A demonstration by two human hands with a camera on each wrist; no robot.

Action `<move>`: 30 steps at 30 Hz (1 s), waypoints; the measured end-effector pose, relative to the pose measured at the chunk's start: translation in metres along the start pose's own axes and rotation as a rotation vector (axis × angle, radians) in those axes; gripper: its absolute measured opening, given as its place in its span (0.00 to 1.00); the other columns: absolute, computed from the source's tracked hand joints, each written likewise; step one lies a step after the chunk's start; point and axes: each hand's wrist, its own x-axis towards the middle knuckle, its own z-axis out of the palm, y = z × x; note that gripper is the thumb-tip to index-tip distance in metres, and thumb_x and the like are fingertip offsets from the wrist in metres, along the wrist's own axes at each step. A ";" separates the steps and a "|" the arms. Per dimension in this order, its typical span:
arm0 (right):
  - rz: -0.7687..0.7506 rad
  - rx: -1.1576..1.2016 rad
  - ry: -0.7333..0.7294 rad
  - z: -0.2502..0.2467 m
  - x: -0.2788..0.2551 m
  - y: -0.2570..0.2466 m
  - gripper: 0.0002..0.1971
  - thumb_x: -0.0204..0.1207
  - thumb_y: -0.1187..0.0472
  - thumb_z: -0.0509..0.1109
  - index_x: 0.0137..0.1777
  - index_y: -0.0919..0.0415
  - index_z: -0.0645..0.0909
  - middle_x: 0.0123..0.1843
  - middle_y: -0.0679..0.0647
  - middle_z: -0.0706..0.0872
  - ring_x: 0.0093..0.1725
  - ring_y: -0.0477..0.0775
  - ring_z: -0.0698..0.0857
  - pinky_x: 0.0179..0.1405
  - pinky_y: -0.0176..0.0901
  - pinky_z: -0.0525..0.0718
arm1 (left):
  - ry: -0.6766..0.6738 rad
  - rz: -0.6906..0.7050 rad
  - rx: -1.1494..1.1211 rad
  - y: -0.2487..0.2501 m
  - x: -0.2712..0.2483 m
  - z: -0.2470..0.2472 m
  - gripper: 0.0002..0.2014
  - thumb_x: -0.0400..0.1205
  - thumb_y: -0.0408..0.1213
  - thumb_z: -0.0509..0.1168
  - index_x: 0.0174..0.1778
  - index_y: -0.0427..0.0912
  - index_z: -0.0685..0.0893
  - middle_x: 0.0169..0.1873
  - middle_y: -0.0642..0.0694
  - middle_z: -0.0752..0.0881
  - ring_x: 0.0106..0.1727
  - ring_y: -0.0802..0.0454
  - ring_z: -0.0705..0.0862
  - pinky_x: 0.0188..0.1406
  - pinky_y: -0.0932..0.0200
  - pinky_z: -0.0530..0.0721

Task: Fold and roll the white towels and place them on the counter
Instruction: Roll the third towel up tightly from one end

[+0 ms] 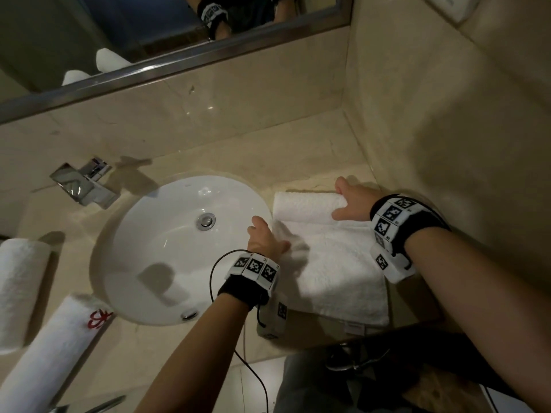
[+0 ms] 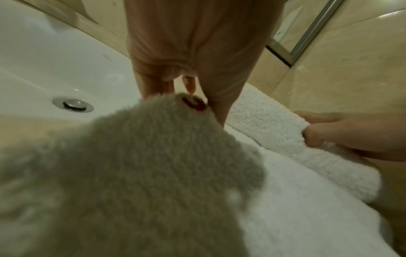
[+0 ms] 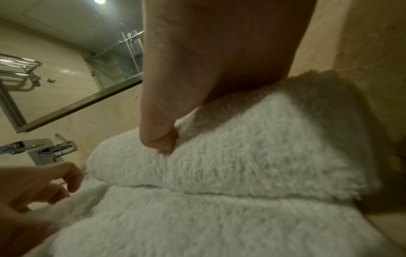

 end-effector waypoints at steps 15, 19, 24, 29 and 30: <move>-0.023 -0.181 0.128 0.017 -0.010 -0.009 0.24 0.73 0.51 0.69 0.61 0.61 0.63 0.48 0.58 0.76 0.41 0.58 0.78 0.37 0.46 0.76 | -0.023 0.408 0.062 0.025 0.013 -0.026 0.40 0.75 0.41 0.72 0.79 0.38 0.59 0.75 0.37 0.65 0.76 0.41 0.66 0.75 0.50 0.67; 0.035 -0.221 0.086 0.023 -0.008 -0.016 0.25 0.75 0.52 0.68 0.65 0.62 0.62 0.60 0.63 0.76 0.55 0.63 0.79 0.49 0.52 0.75 | -0.088 0.423 0.139 0.029 0.028 -0.020 0.32 0.74 0.28 0.69 0.75 0.43 0.68 0.73 0.41 0.71 0.74 0.45 0.70 0.72 0.59 0.66; 0.075 -0.379 0.178 0.039 -0.021 -0.027 0.22 0.75 0.59 0.66 0.67 0.62 0.66 0.64 0.62 0.74 0.62 0.64 0.75 0.59 0.56 0.73 | 0.007 0.464 0.320 0.022 0.032 -0.021 0.26 0.72 0.27 0.70 0.65 0.45 0.76 0.67 0.46 0.76 0.67 0.45 0.75 0.68 0.51 0.74; 0.105 -0.591 0.334 0.064 -0.035 -0.031 0.11 0.58 0.65 0.65 0.42 0.59 0.81 0.36 0.59 0.82 0.34 0.58 0.81 0.35 0.49 0.82 | 0.015 0.468 0.402 0.013 0.021 -0.015 0.25 0.76 0.30 0.65 0.69 0.49 0.70 0.72 0.49 0.72 0.69 0.44 0.74 0.66 0.45 0.76; 0.118 -0.609 0.339 0.067 -0.038 -0.033 0.12 0.60 0.64 0.62 0.43 0.58 0.81 0.38 0.58 0.83 0.35 0.58 0.81 0.37 0.50 0.82 | 0.003 0.467 0.453 0.011 0.016 -0.014 0.27 0.77 0.33 0.65 0.72 0.49 0.67 0.77 0.48 0.67 0.75 0.44 0.69 0.72 0.42 0.70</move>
